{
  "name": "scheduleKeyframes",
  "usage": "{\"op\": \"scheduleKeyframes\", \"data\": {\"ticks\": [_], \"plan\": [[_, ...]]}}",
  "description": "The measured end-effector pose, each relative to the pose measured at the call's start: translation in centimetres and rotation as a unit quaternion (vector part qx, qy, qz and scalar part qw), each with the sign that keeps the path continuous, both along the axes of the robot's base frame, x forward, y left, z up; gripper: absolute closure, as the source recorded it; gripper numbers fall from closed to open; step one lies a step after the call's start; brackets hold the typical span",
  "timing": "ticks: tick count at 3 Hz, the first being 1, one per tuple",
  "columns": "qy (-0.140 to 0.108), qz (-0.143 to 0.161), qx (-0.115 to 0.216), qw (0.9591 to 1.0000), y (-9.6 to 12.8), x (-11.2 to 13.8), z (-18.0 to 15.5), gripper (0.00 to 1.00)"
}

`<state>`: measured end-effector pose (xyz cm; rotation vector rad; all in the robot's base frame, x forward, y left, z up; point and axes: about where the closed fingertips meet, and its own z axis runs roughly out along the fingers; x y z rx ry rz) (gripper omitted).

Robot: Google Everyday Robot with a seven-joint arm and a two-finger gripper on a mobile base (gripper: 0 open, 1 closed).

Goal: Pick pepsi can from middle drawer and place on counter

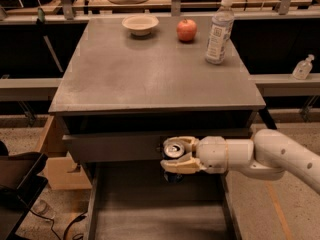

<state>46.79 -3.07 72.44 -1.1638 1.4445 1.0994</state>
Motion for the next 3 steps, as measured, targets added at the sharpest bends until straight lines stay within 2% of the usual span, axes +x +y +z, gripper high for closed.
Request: {"op": "scheduleKeyframes", "data": {"ticks": [1, 2, 3], "plan": [[-0.002, -0.007, 0.010, 0.9999, -2.2, 1.0, 7.6, 1.00], [-0.011, -0.015, 0.018, 0.9997, -2.7, 2.7, 13.9, 1.00], [-0.041, -0.048, 0.048, 0.9969, 0.0, 6.9, 21.7, 1.00]]}}
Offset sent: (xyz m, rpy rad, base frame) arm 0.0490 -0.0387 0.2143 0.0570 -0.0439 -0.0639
